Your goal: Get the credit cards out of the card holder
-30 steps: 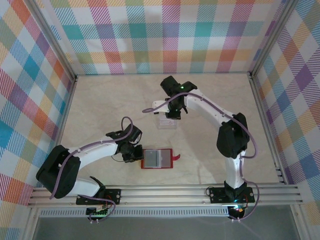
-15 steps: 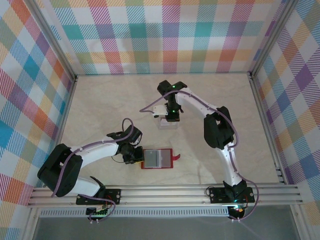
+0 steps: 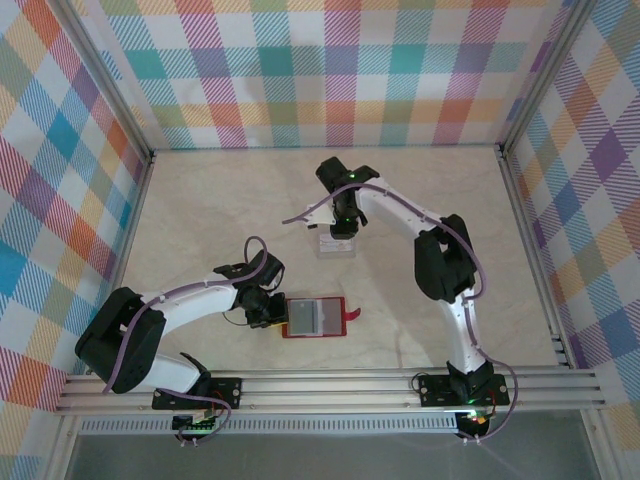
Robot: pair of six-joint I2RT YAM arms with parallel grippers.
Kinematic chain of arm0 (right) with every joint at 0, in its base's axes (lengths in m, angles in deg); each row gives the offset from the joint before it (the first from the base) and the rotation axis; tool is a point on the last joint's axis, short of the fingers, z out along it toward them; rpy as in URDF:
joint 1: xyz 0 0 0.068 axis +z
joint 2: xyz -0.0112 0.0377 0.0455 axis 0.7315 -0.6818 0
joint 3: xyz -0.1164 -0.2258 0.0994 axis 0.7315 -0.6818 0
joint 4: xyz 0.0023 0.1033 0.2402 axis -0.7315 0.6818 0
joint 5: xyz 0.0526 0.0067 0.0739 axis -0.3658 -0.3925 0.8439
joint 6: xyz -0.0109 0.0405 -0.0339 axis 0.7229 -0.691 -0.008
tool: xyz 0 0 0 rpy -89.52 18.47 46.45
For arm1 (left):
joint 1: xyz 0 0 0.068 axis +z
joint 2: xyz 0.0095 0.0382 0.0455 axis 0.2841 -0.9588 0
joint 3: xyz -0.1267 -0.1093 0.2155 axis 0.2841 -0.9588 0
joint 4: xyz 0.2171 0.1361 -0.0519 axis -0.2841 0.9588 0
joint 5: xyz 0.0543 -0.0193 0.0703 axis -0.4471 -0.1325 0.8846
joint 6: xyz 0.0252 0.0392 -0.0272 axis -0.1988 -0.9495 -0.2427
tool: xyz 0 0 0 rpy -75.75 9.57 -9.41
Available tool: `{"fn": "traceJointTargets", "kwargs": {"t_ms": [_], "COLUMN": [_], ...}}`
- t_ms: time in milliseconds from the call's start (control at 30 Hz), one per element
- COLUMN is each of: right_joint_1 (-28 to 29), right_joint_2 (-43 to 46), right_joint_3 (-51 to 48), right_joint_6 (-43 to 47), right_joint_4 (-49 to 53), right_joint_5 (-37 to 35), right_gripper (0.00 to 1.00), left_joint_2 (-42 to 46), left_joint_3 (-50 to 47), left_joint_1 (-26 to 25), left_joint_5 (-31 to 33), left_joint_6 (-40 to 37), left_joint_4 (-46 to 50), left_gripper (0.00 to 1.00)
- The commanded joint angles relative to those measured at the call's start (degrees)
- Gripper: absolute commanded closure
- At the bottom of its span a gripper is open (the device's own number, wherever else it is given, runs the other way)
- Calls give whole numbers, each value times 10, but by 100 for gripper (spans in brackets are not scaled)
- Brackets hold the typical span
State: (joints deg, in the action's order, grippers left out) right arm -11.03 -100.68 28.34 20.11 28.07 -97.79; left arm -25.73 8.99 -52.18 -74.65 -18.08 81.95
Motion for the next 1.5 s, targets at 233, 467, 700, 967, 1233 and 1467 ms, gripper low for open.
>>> {"fn": "traceJointTargets", "kwargs": {"t_ms": [233, 467, 700, 967, 1233, 1467], "right_joint_1": [-5, -8, -7, 6, 58, 95], "right_joint_2": [125, 212, 306, 382, 376, 334], "right_joint_3": [-66, -145, -266, -423, -489, -503], "right_joint_6": [-108, -401, -725, -950, -1000, -1027], "right_joint_4": [-82, -110, -155, -240, -285, -321], "right_joint_5": [28, 148, 236, 312, 300, 298], "right_gripper": [63, 57, 64, 69, 68, 69], "left_joint_2": [9, 41, 65, 65, 43, 1], "left_joint_3": [15, 14, 28, 32, 6, -7], "left_joint_1": [5, 6, 6, 6, 6, 6], "left_joint_5": [-6, 17, 45, 48, 5, 3], "left_joint_6": [-13, -7, 0, 0, 12, 15], "left_joint_4": [15, 19, 15, 2, -50, -51], "left_gripper": [84, 85, 86, 86, 92, 98]}}
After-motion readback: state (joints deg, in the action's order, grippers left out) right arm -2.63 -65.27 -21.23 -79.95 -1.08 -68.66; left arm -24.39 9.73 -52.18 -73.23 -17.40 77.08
